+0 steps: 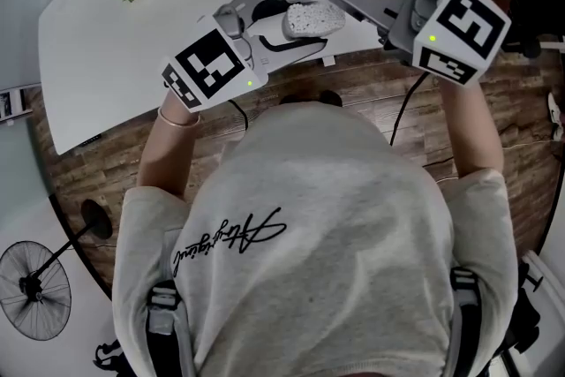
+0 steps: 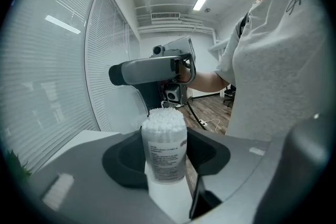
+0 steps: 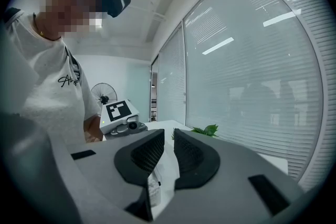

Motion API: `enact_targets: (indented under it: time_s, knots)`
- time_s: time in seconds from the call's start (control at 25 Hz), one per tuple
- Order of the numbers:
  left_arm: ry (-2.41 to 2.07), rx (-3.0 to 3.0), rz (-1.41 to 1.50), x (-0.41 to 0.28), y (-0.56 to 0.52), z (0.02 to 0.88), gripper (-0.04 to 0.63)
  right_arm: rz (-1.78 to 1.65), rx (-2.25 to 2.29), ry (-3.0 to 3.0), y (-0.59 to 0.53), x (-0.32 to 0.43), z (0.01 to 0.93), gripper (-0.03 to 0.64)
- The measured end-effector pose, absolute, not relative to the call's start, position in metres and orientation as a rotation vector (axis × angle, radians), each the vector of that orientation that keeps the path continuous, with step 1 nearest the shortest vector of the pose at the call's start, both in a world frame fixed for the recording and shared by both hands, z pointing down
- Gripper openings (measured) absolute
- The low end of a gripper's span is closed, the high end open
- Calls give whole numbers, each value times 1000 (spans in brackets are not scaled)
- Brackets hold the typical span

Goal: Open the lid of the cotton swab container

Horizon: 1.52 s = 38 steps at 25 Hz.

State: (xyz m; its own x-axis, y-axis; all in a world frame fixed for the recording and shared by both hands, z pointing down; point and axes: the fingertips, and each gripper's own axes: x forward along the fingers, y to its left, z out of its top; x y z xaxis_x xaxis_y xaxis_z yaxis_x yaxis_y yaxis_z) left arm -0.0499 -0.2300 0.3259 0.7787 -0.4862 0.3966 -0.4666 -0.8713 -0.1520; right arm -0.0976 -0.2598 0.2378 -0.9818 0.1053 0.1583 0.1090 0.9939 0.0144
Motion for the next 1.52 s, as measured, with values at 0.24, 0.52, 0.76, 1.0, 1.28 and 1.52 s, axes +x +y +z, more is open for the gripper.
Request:
enact_targets:
  time_s: [0.24,0.52,0.76,1.0,1.28,1.52]
  knots:
    - [815,-2939,-573,-58,-229,326,198,-50,-59,-3011,-257,-105,238,63]
    - [878,-2939,-492,-69,-226,320,198,2,69,-3092,-253,-101,233,86]
    - [1018,-2936,-353,-96,-226,314,198,8,209,-3127,-252,-101,233,86]
    - [1154,-2849,-354,-122,-224,314,198,56,346,-3150,-252,-92,241,86]
    - [1232,-2773,-331,-134,-224,306,199,103,471,-3149,-250,-81,256,86]
    - [1293,-2763,-307,-147,-222,309,199,112,550,-3122,-244,-73,272,69]
